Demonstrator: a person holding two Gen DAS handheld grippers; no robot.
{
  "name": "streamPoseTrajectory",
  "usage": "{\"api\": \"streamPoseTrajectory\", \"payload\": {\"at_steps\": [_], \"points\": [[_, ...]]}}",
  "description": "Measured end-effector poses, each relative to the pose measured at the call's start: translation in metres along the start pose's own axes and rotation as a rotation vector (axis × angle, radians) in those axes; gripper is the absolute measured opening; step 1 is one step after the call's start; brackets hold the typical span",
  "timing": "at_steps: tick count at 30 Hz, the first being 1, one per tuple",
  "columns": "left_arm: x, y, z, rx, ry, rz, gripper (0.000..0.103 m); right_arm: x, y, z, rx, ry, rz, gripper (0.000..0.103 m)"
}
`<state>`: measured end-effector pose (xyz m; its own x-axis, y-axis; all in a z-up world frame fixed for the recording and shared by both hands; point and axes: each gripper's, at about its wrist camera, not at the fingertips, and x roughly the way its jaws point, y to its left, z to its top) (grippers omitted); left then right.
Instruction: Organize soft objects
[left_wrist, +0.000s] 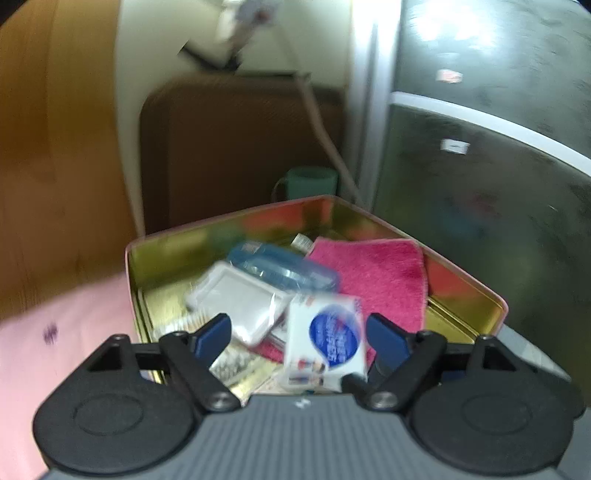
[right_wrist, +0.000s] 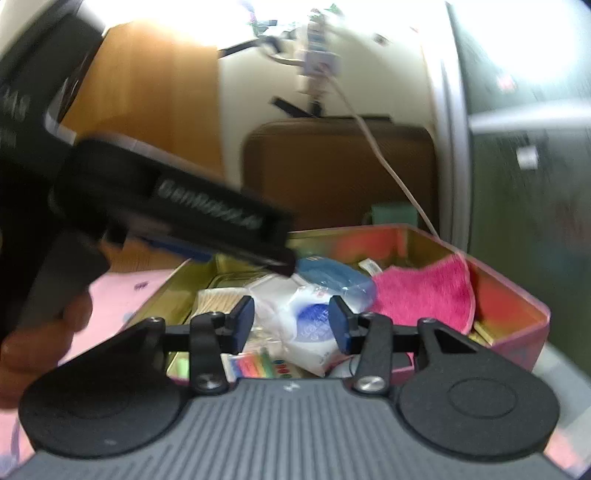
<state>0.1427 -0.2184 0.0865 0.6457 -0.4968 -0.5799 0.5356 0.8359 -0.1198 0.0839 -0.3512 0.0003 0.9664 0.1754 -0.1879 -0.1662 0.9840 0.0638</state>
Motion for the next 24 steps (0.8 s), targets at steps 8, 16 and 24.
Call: {"api": "streamPoseTrajectory", "payload": {"at_steps": [8, 16, 24], "points": [[-0.031, 0.008, -0.016, -0.007, -0.041, 0.148, 0.091, -0.015, -0.031, -0.014, 0.203, -0.035, 0.018, 0.048], [-0.081, 0.007, -0.051, 0.015, -0.037, 0.225, 0.098, -0.049, -0.021, -0.011, 0.273, -0.056, 0.027, 0.052], [-0.134, 0.020, -0.089, -0.016, -0.042, 0.286, 0.103, -0.075, -0.007, -0.017, 0.405, 0.065, 0.074, 0.074]]}}
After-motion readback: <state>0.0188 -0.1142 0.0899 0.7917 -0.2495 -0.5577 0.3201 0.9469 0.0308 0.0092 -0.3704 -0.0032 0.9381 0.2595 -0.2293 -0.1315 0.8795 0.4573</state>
